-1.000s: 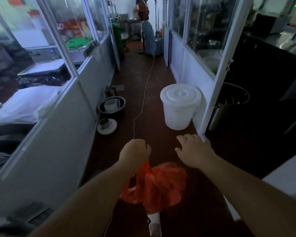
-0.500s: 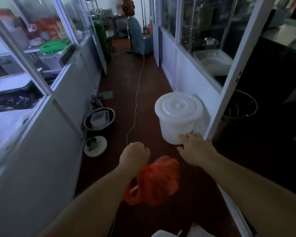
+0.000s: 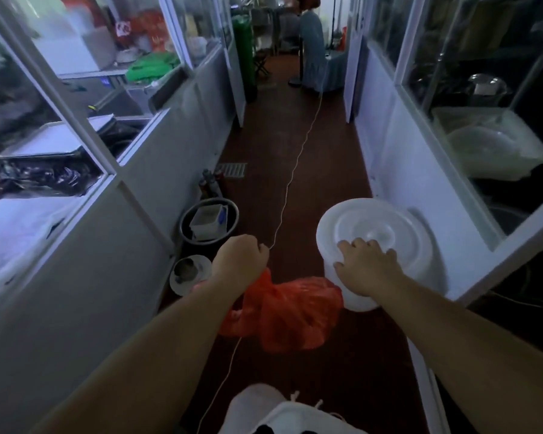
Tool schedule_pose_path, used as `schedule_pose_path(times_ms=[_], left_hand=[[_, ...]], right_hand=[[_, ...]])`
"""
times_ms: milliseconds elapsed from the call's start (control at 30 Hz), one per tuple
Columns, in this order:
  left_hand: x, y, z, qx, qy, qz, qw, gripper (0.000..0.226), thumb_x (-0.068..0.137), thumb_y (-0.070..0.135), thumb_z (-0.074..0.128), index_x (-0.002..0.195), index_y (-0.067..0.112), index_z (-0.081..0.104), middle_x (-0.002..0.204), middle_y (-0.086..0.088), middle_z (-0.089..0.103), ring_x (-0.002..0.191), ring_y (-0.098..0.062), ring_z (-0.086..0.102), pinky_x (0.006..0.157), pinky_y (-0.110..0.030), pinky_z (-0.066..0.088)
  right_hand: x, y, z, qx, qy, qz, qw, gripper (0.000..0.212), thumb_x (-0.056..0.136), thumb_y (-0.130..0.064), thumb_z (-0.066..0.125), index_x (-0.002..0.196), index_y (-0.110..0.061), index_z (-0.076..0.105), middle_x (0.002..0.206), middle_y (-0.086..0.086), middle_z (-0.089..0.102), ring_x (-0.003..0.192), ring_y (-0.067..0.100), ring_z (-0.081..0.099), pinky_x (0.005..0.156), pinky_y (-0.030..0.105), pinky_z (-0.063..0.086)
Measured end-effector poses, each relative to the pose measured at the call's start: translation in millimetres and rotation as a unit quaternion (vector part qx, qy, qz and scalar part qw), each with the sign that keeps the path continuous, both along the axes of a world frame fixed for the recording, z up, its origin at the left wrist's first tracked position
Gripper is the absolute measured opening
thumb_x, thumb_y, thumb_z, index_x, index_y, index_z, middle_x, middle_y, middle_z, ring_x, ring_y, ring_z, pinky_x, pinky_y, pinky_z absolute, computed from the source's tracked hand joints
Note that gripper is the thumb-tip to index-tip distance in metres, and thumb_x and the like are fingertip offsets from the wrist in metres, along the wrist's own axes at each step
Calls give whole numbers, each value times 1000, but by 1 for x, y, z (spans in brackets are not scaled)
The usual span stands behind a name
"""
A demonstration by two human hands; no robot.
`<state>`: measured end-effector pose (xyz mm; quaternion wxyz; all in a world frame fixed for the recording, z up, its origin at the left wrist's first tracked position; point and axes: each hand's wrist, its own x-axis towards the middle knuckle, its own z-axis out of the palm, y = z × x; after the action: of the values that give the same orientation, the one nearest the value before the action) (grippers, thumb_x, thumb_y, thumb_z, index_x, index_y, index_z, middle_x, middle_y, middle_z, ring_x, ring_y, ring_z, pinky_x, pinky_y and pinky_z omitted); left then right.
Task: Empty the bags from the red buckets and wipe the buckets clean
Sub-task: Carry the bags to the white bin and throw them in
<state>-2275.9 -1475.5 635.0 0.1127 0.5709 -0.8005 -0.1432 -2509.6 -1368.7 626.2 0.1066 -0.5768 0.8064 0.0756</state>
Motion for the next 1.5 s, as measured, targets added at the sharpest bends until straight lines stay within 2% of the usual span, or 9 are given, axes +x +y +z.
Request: schedule_pose_path(times_ms=[133,367,500,600,733,933,1100,1367,1500], left_hand=[[-32,-67,1,7,-2,1,1000,44,99,36,51,59,20,42,64,1,49,72,-29,62,64,-38,52],[-85,-220,-26,18,0,-38,999,42,96,36,52,58,19,45,60,2,52,62,-23,58,54,-32,43],[-105,-314,-37,52,-22,-76,996,39,95,35,51,60,18,46,63,1,54,64,-24,60,55,-33,45],[-126,-374,-38,62,-31,-99,993,39,96,36,50,61,20,47,64,4,54,61,-18,56,52,-30,39],[-166,-443,-41,40,-47,-139,988,39,96,38,50,62,21,43,70,1,56,71,-25,56,63,-31,38],[-246,-544,-44,21,-80,-173,981,34,98,36,49,70,19,53,77,-5,62,83,-30,67,65,-33,42],[-307,-608,-37,-8,-109,-187,976,39,99,38,49,64,22,44,65,6,46,68,-22,54,60,-32,39],[-413,-679,-38,-21,-143,-268,952,38,99,42,49,65,26,46,67,8,54,59,-8,47,49,-28,31],[-473,-702,-63,-7,-171,-349,921,36,98,44,50,68,23,50,68,8,53,73,-23,64,61,-32,43]], right_hand=[[-32,-69,-6,6,1,8,1000,54,98,-53,32,146,-29,35,144,4,46,130,29,42,101,58,38],[-83,-211,-29,29,22,-34,999,52,98,-52,31,145,-30,36,144,1,45,128,28,43,97,55,39],[-102,-280,-37,40,-14,-112,993,53,98,-53,31,145,-29,35,143,3,46,126,29,44,96,54,42],[-114,-321,-44,42,-37,-170,984,54,97,-53,31,146,-29,34,143,3,46,127,29,44,97,53,41],[-137,-356,-56,44,-68,-225,971,53,98,-53,31,145,-29,35,141,3,46,125,29,44,97,54,41],[-200,-402,-81,49,-114,-289,949,54,98,-47,32,148,-29,32,143,1,45,126,28,43,98,52,39],[-263,-437,-92,48,-141,-341,928,52,98,-43,32,147,-27,33,142,3,46,124,28,44,97,52,41],[-330,-488,-78,-20,-127,-394,910,42,97,-46,35,135,-28,42,124,1,52,116,26,49,94,52,44],[-350,-491,-87,-26,-105,-455,884,45,97,-47,37,136,-26,42,130,3,54,118,28,51,94,51,44]])
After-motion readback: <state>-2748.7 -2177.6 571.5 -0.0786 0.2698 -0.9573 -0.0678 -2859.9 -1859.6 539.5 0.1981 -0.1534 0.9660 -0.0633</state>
